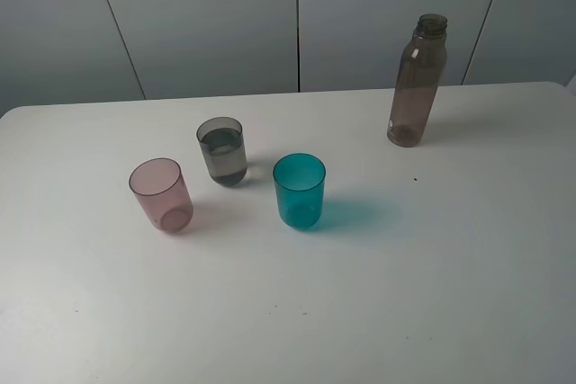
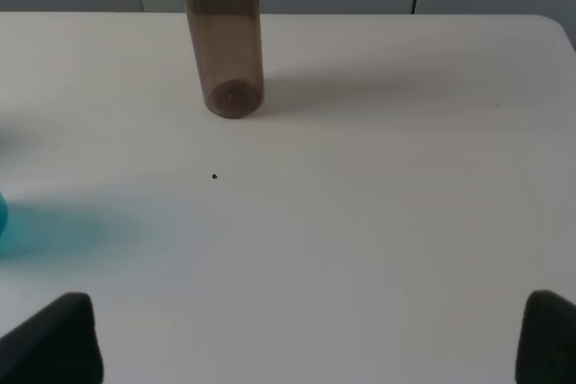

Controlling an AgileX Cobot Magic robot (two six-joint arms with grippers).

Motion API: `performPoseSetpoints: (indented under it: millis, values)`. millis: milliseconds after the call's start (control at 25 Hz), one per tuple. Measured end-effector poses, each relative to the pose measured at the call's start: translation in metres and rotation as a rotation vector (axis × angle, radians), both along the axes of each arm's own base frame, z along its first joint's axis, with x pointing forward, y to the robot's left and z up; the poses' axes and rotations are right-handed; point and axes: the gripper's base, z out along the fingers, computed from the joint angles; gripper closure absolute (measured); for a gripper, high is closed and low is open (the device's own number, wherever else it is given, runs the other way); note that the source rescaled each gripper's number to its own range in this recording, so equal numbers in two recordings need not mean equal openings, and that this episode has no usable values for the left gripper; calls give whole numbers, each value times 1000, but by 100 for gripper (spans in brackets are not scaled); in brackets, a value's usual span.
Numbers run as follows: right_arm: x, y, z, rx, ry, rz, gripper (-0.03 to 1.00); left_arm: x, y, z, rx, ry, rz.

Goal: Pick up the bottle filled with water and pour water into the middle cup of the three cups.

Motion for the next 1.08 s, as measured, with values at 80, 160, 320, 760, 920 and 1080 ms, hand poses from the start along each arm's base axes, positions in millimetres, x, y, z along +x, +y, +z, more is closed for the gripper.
performPoseSetpoints:
  millis: [80, 160, 320, 760, 920, 1080]
  values:
    - [0, 0, 0, 0, 0, 0, -3, 0, 0, 0, 0, 0, 0]
    - [0, 0, 0, 2, 0, -1, -3, 0, 0, 0, 0, 0, 0]
    - [0, 0, 0, 0, 0, -2, -3, 0, 0, 0, 0, 0, 0]
    - [0, 0, 0, 0, 0, -2, -3, 0, 0, 0, 0, 0, 0]
    - [0, 0, 0, 0, 0, -2, -3, 0, 0, 0, 0, 0, 0]
    - [0, 0, 0, 0, 0, -2, -3, 0, 0, 0, 0, 0, 0]
